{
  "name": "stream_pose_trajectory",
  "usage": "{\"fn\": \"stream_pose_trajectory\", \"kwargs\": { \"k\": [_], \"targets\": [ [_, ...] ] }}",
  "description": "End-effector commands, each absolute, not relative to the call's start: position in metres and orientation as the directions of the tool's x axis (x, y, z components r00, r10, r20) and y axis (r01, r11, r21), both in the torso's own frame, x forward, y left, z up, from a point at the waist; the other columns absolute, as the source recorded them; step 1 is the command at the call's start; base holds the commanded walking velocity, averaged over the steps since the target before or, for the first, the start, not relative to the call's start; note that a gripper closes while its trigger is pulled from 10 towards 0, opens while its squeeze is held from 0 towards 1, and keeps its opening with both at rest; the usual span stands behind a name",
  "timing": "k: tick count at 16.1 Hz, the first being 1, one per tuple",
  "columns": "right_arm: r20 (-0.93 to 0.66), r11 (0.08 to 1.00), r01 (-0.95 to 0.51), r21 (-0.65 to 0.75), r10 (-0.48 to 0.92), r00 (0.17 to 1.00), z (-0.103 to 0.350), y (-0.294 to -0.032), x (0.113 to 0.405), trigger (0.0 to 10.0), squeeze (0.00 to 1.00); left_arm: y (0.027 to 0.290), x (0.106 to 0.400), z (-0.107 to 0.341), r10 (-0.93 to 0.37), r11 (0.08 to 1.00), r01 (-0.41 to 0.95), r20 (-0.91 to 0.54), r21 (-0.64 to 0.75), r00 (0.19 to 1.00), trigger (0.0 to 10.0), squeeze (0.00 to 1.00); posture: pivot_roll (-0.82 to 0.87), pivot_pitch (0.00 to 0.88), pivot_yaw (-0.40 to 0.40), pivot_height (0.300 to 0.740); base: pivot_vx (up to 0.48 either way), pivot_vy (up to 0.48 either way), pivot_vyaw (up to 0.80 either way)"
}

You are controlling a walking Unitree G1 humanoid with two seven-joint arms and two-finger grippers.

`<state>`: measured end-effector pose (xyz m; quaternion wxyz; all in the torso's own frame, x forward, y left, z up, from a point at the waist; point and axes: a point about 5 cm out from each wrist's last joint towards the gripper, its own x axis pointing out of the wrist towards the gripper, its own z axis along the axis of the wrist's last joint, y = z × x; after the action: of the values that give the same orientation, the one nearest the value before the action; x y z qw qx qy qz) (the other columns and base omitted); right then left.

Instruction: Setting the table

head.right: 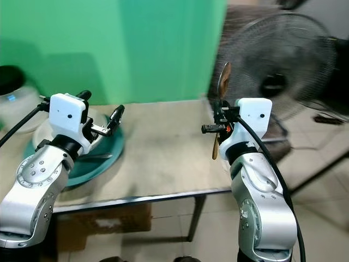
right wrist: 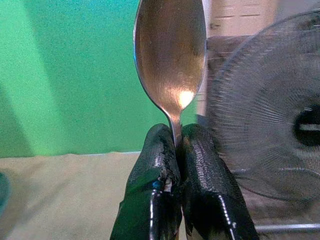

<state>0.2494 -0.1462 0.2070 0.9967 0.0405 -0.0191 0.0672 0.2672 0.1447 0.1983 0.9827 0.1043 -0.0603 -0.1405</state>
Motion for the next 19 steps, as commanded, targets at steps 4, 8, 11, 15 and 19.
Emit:
{"fn": "stream_pose_trajectory", "kwargs": {
  "k": [4,8,11,15,19],
  "targets": [
    [0.058,0.987,-0.134,0.084,0.130,0.990,0.2096,-0.1469,0.2493,10.0,0.00,0.1454,0.2709,0.2029,-0.288,0.933,0.256,0.100,0.252,0.952,10.0,0.00,0.08,0.000,-0.002,0.740,0.000,-0.120,-0.40],
    [0.061,0.988,-0.132,0.084,0.127,0.990,0.2099,-0.1464,0.2496,10.0,0.00,0.1443,0.2708,0.2037,-0.301,0.938,0.273,0.108,0.212,0.948,10.0,0.00,0.08,0.000,0.001,0.740,0.000,0.052,-0.40],
    [0.063,0.988,-0.130,0.084,0.125,0.990,0.2101,-0.1462,0.2491,10.0,0.00,0.1431,0.2719,0.2067,-0.303,0.930,0.265,0.122,0.255,0.945,10.0,0.00,0.08,0.000,0.006,0.740,0.000,-0.029,0.00],
    [0.062,0.988,-0.125,0.085,0.120,0.991,0.2098,-0.1466,0.2487,10.0,0.00,0.1417,0.2735,0.2043,-0.313,0.931,0.283,0.106,0.230,0.944,10.0,0.00,0.08,0.000,0.012,0.740,0.000,-0.360,-0.60],
    [0.062,0.989,-0.118,0.088,0.113,0.992,0.2089,-0.1475,0.2487,10.0,0.00,0.1416,0.2749,0.2045,-0.320,0.931,0.290,0.112,0.220,0.941,10.0,0.00,0.07,0.000,0.017,0.740,0.000,0.470,-0.20]
  ]
}}
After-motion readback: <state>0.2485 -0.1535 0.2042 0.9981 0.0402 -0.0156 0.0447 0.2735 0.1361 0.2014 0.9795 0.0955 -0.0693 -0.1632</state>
